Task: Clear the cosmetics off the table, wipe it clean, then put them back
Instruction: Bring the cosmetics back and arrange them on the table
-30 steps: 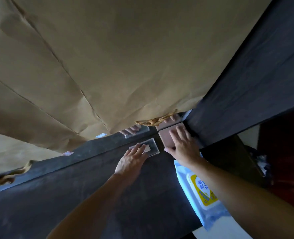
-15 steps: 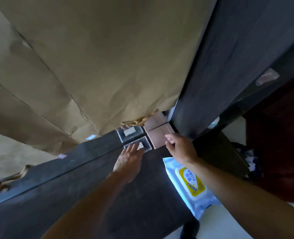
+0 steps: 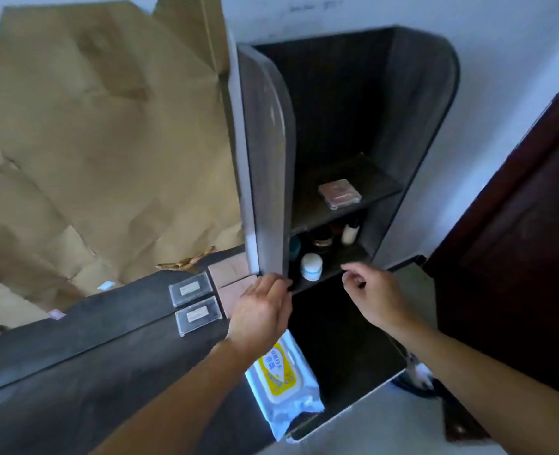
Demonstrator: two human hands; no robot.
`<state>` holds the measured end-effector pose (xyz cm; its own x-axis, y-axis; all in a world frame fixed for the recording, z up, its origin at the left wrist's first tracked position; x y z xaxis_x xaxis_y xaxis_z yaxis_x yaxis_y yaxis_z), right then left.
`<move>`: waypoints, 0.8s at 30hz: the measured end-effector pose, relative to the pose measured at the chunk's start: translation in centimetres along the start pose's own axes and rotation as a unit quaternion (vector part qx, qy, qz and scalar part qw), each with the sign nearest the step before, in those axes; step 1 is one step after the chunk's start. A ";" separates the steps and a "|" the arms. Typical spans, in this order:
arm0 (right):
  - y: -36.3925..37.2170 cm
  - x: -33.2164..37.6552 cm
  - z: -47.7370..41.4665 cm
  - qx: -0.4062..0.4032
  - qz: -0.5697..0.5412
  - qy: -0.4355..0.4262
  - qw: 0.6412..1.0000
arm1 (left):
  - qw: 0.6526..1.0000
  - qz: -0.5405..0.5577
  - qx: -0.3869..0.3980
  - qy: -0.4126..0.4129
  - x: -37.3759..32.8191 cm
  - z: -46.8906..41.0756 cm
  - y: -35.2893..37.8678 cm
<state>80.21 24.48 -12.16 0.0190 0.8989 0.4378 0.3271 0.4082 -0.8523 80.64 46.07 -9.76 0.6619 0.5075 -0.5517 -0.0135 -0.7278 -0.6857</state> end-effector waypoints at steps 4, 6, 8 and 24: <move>-3.1 -4.0 -0.5 0.024 0.044 0.018 0.999 | 0.998 0.005 -0.052 0.026 -6.0 -5.5 0.2; -3.3 -5.6 -0.8 0.046 0.067 0.030 0.996 | 0.999 -0.015 -0.048 0.016 -7.4 -8.3 0.4; -2.8 -7.1 -1.1 0.069 0.076 0.046 0.994 | 0.999 -0.041 -0.029 -0.009 -7.7 -11.1 1.1; 4.3 -12.4 -5.2 0.220 0.094 0.060 0.969 | 0.996 -0.076 0.035 -0.009 -3.5 -16.6 3.8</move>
<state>86.29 14.23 -19.80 0.1583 0.9496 0.2706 -0.1262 0.2913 -0.9483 90.76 33.86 -2.59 0.6464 0.6182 -0.4472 0.0334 -0.6084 -0.7929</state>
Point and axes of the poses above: each hand's wrist, its own z-axis away from the middle knuckle, its own y-axis out of the palm, x = y × z, the point moved 7 cm from there along -z, towards the middle knuckle, and after that the axes turned 12 degrees about z, right-handed, at the moved point
